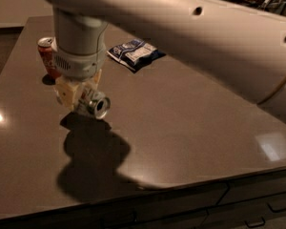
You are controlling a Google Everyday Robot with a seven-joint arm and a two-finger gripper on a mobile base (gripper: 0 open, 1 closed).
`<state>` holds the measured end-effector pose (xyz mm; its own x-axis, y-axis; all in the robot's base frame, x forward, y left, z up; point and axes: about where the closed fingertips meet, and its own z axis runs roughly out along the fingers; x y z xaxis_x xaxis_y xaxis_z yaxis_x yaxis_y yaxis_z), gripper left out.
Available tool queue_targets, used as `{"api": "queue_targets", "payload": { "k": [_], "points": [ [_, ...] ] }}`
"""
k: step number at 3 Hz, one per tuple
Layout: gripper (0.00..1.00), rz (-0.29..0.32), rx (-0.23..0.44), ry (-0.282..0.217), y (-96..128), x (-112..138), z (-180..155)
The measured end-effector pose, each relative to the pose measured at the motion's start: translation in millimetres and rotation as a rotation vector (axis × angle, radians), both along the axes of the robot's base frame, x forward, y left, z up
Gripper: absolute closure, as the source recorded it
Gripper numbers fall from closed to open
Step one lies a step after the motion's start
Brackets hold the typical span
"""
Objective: Pick 7up can
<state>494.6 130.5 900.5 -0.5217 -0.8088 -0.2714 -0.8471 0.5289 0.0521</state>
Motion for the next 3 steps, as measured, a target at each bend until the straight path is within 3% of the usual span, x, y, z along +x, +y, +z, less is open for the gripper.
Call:
{"api": "queue_targets", "payload": {
  "k": [2, 3],
  "points": [
    [1.0, 0.08, 0.061, -0.036, -26, 6, 50],
    [1.0, 0.088, 0.067, -0.042, -28, 6, 54]
  ]
}}
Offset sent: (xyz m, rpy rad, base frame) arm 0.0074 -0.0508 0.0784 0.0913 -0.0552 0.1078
